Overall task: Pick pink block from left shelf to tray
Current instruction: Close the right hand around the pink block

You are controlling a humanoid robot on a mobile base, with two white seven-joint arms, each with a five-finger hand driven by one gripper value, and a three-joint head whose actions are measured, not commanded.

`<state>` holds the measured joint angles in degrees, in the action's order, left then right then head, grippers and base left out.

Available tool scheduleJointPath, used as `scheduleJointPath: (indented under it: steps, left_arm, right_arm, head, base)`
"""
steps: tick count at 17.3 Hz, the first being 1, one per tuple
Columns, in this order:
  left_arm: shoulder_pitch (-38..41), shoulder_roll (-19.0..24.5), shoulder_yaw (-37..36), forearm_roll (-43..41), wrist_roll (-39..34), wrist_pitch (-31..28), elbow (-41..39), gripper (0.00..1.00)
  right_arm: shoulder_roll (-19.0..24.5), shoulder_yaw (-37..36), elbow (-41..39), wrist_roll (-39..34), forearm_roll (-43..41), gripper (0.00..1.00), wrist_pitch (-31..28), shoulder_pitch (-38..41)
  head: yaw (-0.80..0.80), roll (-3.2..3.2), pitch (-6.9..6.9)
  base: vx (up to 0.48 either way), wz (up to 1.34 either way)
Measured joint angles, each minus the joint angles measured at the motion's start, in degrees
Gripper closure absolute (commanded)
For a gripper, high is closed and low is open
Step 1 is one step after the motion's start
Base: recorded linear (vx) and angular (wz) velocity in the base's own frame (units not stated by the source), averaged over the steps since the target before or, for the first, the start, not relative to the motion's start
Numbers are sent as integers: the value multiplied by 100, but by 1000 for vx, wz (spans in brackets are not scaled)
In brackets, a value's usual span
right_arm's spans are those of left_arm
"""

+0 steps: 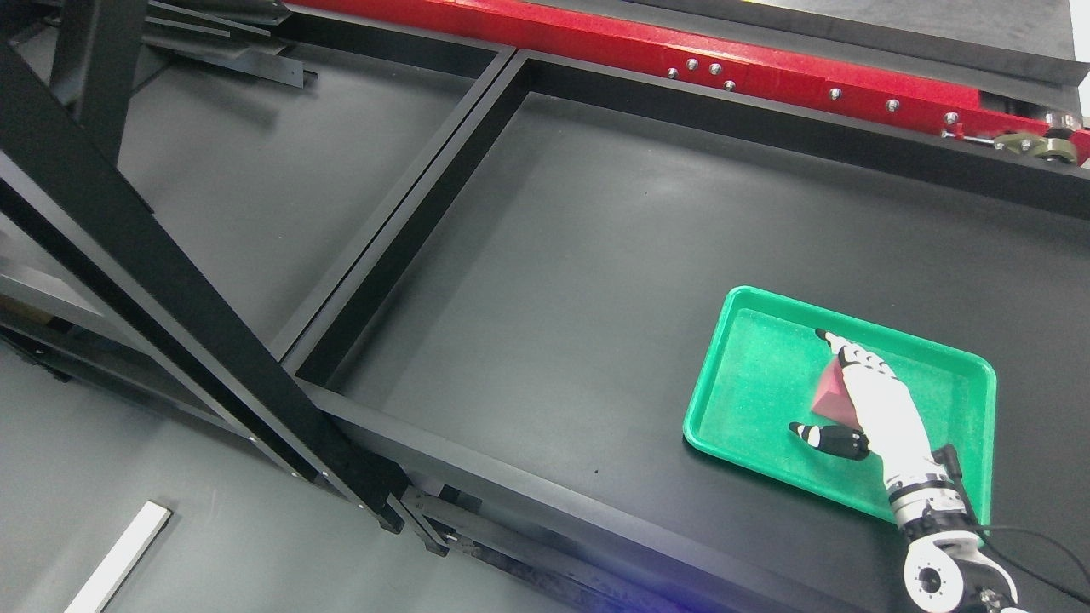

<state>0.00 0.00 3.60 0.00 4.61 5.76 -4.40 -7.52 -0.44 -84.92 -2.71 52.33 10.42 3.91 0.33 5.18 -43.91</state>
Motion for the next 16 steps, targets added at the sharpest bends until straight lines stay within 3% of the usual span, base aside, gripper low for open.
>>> scheduleJointPath:
  steps: [6,10,14,16]
  left_arm:
    - [0,0,0,0,0,0,0,0]
    - [0,0,0,0,0,0,0,0]
    - [0,0,0,0,0,0,0,0]
    - [0,0,0,0,0,0,0,0]
  right_arm:
    - [-76,22,225,234,290,20,-255,-103]
    - [-107,28,332,344,395,65,-328,-145]
    - [-123,31,393,269,420,94,-332,-144]
    - [-132,28,421,248,418,98,-319,-147]
  head:
    - [0,0,0]
    - [0,0,0]
    - [0,0,0]
    - [0,0,0]
  base:
    - [0,0]
    - [0,0]
    - [0,0]
    - [0,0]
